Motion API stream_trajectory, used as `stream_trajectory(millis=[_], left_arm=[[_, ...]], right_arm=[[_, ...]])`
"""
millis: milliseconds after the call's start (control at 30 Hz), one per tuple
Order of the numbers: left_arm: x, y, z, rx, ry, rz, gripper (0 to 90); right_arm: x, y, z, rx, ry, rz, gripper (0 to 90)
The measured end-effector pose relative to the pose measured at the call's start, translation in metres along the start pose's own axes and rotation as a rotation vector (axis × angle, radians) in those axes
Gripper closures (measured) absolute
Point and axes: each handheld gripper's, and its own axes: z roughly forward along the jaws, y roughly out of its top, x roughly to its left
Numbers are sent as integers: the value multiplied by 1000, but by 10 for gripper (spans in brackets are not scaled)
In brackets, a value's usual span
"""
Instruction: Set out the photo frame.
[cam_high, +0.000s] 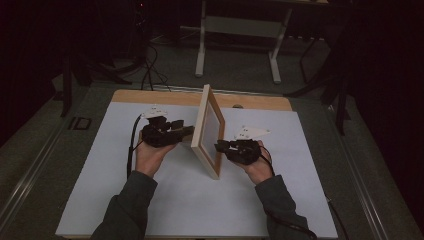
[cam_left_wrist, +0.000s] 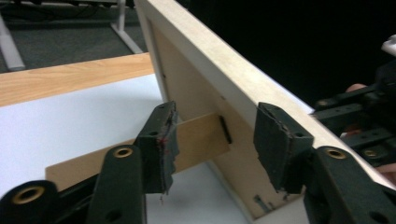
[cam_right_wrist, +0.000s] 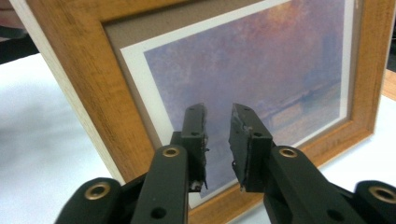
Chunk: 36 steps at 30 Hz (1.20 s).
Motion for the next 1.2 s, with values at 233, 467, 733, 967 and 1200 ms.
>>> stream_trajectory(millis=[233,467,733,967,1200], left_arm=[[-14,0,-11,-30,-7,15,382],[-28,-1,-12,-34,-22,19,311],[-46,-6,-7,-18,2,55,256],[-58,-16,1,-1,54,75,228],[-66,-30,12,27,98,77,318]], right_arm=[[-4,-3,-2,-2,-16,21,693],[-5,-5,-3,-3,-15,26,679],[-5,-6,-4,-3,-14,31,674],[-6,-7,-5,-1,-9,32,681],[-8,-8,-6,-5,-7,35,682]])
